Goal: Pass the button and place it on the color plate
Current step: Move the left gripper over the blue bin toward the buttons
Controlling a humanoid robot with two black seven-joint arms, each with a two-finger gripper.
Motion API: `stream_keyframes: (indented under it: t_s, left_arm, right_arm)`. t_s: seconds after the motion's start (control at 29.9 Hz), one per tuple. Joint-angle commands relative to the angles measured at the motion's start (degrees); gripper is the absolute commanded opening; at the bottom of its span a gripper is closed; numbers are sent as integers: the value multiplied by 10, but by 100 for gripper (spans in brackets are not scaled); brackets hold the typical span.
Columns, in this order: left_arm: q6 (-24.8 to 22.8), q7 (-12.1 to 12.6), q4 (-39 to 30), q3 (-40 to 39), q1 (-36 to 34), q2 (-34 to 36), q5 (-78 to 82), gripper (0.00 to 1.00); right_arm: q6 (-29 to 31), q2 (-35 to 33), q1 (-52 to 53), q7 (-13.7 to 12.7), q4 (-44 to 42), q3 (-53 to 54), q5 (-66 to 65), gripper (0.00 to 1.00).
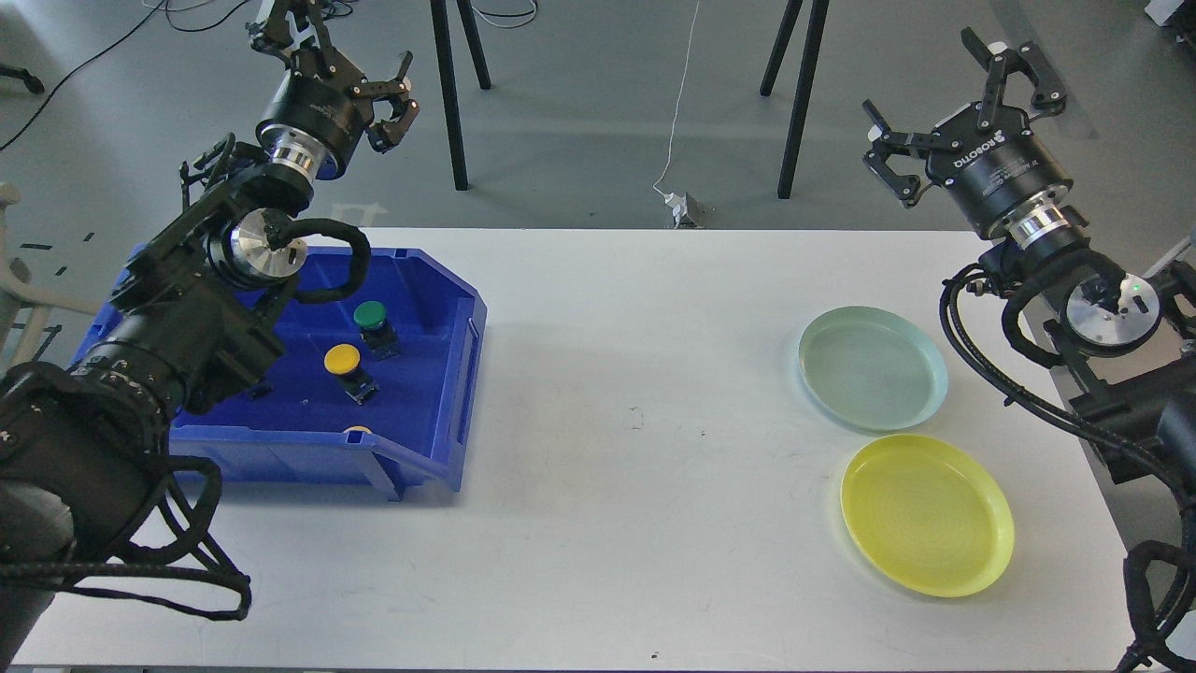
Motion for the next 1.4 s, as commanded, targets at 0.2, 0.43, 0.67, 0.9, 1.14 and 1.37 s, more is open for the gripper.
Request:
stream_keyframes:
  t_s: [0.2,0.43,0.67,0.9,1.14,1.37]
  left_arm:
    - [-31,1,-2,7,1,9,-6,100]
    - [-34,12,-97,92,-2,84,20,94]
    - [22,10,-299,148,1,254,200,94]
    - [42,11,-443,157,14,408,499,93]
    - [41,10,-484,181,42,472,789,92]
    - [83,12,-389,227,87,457,956,88]
  right_arm:
    - [0,-3,2,0,1,-1,0,100]
    - [0,-4,2,0,1,5,0,100]
    - [0,-7,3,0,12,6,0,100]
    - [0,-16,1,-1,22,3,-2,100]
    - [0,-17,-5,0,23,-4,-10,100]
    - [0,-29,-6,0,22,-3,-10,100]
